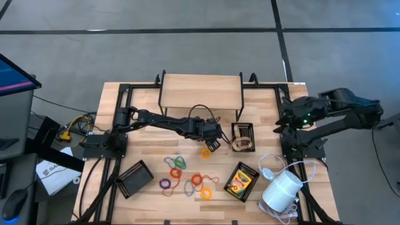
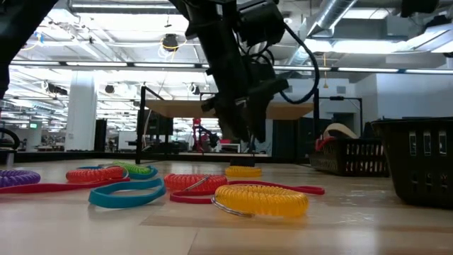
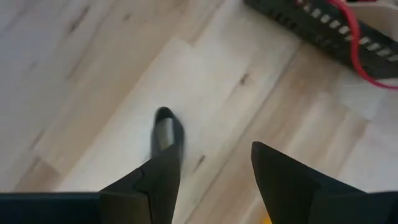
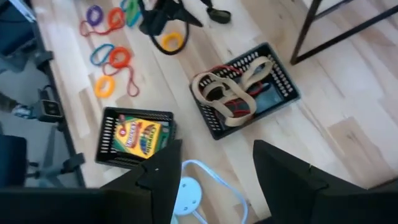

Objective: Pick & Place Office Desk Supplies
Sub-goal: Put the black rubber band into the top right black bin

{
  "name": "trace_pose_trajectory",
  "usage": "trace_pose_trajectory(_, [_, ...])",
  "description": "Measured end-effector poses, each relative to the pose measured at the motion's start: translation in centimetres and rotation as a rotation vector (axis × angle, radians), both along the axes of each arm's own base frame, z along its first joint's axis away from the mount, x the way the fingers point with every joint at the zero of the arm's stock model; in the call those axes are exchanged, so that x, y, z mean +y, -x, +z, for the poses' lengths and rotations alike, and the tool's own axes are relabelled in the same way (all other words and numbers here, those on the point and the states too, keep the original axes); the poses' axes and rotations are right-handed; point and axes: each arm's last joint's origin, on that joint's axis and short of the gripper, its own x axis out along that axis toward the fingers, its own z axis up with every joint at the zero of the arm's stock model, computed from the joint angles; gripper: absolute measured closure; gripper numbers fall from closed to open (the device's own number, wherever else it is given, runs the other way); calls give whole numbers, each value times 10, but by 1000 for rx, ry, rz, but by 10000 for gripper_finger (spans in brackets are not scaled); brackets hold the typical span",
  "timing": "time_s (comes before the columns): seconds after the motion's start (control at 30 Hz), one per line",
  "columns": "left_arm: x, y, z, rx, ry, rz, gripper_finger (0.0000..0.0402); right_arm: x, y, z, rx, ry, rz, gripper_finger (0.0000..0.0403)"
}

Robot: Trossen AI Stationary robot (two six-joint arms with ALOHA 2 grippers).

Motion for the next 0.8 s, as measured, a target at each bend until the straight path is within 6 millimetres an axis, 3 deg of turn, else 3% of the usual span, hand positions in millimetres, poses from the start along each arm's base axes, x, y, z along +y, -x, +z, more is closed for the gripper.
trace_pose_trajectory(0.4, [15,5,-9,86,-55,32,208,1,-16,-6,70,53,10,209])
trace_pose_trajectory(0.67, [10,-2,-45,155,36,-19,208,2,-22,-8,91,50,1,209])
trace_pose_trajectory(0.8, [2,-3,-48,155,51,-33,248,2,-23,-8,92,50,1,209])
